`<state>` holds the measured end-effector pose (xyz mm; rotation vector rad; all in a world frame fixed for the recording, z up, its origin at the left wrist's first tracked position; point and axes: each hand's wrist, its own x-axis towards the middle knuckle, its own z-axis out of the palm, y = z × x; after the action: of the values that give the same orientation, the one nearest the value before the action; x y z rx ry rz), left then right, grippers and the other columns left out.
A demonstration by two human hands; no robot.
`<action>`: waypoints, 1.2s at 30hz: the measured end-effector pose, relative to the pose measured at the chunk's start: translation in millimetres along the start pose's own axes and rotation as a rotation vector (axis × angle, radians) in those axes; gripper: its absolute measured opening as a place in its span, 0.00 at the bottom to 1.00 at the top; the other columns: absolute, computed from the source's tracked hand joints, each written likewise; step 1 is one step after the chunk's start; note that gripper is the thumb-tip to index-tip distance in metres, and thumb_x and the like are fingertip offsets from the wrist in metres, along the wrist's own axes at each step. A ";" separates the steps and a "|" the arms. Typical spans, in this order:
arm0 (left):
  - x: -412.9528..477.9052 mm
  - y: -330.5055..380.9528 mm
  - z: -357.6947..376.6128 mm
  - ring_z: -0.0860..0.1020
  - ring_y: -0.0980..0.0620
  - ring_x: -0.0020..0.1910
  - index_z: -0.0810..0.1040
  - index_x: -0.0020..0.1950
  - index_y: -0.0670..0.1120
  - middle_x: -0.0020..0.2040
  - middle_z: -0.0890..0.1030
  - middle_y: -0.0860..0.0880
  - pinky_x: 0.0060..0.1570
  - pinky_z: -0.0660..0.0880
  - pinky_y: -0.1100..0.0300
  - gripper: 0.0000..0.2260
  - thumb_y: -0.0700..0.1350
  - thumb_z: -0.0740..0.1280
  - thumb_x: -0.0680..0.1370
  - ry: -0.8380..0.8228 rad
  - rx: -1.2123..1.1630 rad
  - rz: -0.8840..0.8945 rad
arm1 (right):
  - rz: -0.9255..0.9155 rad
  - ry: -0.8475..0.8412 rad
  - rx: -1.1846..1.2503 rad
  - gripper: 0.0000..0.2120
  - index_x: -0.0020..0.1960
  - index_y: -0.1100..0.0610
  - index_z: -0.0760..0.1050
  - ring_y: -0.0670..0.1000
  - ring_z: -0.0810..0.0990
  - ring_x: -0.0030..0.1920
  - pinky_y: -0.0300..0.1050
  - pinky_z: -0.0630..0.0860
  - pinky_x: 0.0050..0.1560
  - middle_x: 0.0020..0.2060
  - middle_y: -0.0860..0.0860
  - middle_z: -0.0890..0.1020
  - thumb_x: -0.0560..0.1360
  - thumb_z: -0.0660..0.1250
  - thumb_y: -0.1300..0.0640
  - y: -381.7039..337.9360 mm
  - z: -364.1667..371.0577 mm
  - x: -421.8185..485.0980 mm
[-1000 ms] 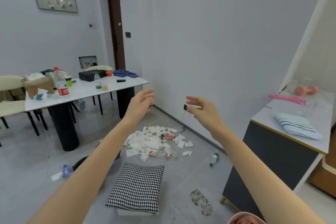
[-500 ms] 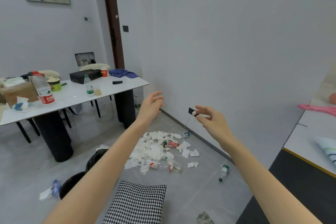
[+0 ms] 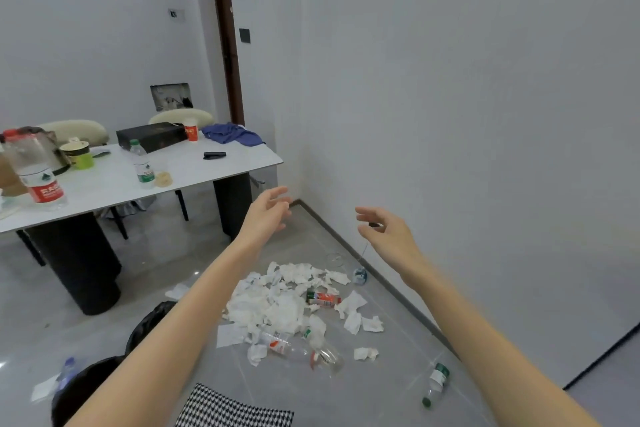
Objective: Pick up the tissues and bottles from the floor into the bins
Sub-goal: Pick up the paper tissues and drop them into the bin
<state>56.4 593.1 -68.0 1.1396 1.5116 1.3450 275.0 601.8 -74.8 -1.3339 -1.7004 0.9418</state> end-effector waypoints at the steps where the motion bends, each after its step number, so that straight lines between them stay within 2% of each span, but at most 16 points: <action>1: 13.9 -0.7 3.8 0.77 0.52 0.56 0.69 0.68 0.50 0.62 0.77 0.49 0.56 0.74 0.56 0.15 0.41 0.58 0.81 0.013 0.001 0.000 | -0.004 -0.008 -0.007 0.15 0.64 0.48 0.74 0.40 0.76 0.51 0.40 0.74 0.54 0.57 0.43 0.79 0.78 0.63 0.57 3.1 -1.3 18.0; 7: 90.6 -11.3 22.5 0.76 0.52 0.56 0.69 0.68 0.50 0.61 0.76 0.50 0.56 0.73 0.57 0.16 0.40 0.58 0.81 0.079 0.025 -0.034 | -0.009 -0.114 0.019 0.15 0.64 0.48 0.73 0.45 0.76 0.57 0.37 0.72 0.53 0.57 0.44 0.78 0.78 0.63 0.58 31.6 8.0 112.1; 15: 198.8 -45.3 40.5 0.76 0.52 0.56 0.69 0.68 0.49 0.60 0.76 0.50 0.57 0.74 0.56 0.16 0.39 0.57 0.80 0.091 0.071 -0.080 | 0.031 -0.160 0.017 0.15 0.64 0.48 0.73 0.44 0.76 0.55 0.37 0.70 0.52 0.55 0.42 0.77 0.79 0.62 0.57 70.6 35.8 225.2; 25: 348.7 -78.2 45.7 0.75 0.53 0.56 0.69 0.68 0.48 0.59 0.76 0.50 0.56 0.73 0.57 0.17 0.38 0.57 0.80 0.091 0.097 -0.154 | 0.094 -0.213 -0.005 0.16 0.65 0.50 0.73 0.45 0.75 0.58 0.41 0.71 0.60 0.58 0.44 0.77 0.78 0.62 0.58 105.9 80.4 370.7; 29: 392.9 -92.0 41.1 0.75 0.52 0.56 0.69 0.68 0.48 0.60 0.76 0.50 0.57 0.74 0.56 0.16 0.39 0.57 0.80 0.137 0.092 -0.205 | 0.104 -0.243 -0.026 0.15 0.64 0.50 0.74 0.43 0.74 0.57 0.37 0.67 0.58 0.58 0.45 0.77 0.78 0.62 0.60 116.3 98.0 417.5; 36: 448.6 -115.0 30.4 0.75 0.51 0.58 0.68 0.69 0.47 0.61 0.75 0.49 0.55 0.74 0.58 0.17 0.39 0.57 0.80 0.216 0.084 -0.264 | 0.117 -0.335 -0.018 0.16 0.65 0.51 0.73 0.42 0.73 0.55 0.36 0.66 0.55 0.61 0.46 0.76 0.78 0.62 0.60 136.2 132.5 486.1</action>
<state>-52.2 1028.9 -184.6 0.8281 1.8192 1.2623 134.5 1090.1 -194.1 -1.3567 -1.8966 1.2778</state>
